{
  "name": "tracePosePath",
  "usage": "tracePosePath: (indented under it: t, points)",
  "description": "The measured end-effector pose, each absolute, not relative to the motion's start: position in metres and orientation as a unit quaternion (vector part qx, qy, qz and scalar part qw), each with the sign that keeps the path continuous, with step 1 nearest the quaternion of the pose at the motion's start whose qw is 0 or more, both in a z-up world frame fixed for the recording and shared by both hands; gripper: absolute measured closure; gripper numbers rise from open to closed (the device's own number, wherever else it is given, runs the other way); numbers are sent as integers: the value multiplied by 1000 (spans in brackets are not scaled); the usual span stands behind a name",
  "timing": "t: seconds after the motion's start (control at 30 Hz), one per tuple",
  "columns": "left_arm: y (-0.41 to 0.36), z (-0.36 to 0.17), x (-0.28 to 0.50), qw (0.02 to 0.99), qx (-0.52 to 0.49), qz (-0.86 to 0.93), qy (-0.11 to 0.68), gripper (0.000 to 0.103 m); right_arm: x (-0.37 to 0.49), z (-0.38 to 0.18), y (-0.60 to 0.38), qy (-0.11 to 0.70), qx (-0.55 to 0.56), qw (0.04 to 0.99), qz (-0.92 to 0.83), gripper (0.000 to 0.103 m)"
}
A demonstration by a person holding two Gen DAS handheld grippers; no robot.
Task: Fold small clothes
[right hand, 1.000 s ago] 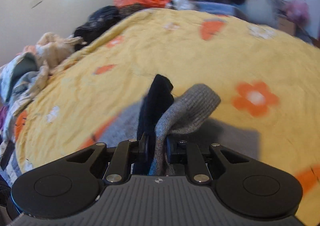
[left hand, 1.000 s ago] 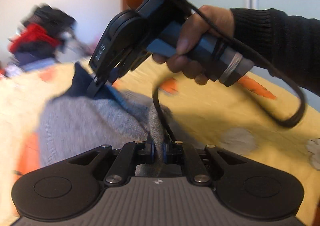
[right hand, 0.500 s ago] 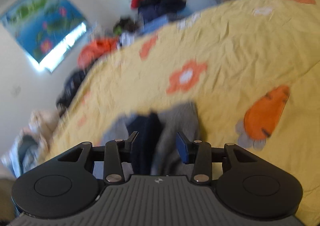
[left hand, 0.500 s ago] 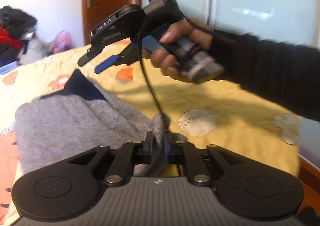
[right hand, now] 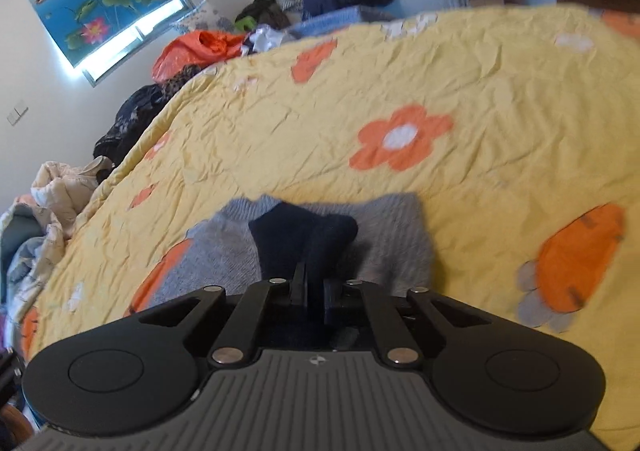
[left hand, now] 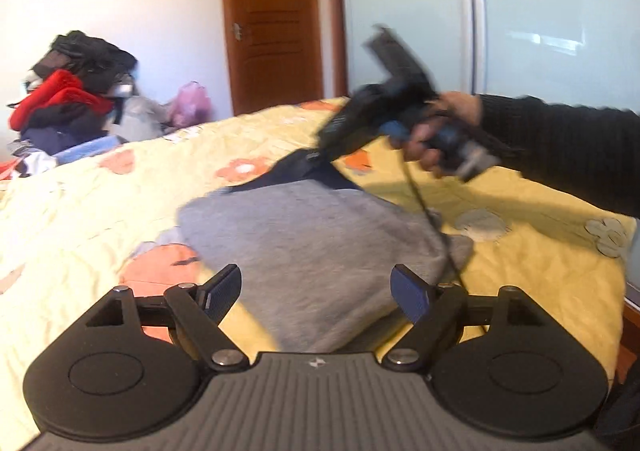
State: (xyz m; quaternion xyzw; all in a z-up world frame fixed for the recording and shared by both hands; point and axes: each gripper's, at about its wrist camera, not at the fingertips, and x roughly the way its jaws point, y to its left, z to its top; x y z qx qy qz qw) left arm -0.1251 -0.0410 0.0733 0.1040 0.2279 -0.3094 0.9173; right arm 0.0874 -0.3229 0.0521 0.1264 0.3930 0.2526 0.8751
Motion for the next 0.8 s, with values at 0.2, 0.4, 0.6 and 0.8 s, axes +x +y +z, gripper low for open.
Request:
tracePosePath:
  t: [0.2,0.4,0.6,0.8]
  points:
    - [-7,68,-71,924,-35,-276,263,21,81,36,-356,410,176,863,238,81]
    - [23,42,23,865,-262,-245,353,21,65,50,-372,354,235,879,217,4]
    - [10,15,71,826,-298,-237,416,23,90,21,-370,415,256,852,190,13]
    - [-3,12,83,836,-265,-233,420,78,82,7,-347,418,251,841,234,68]
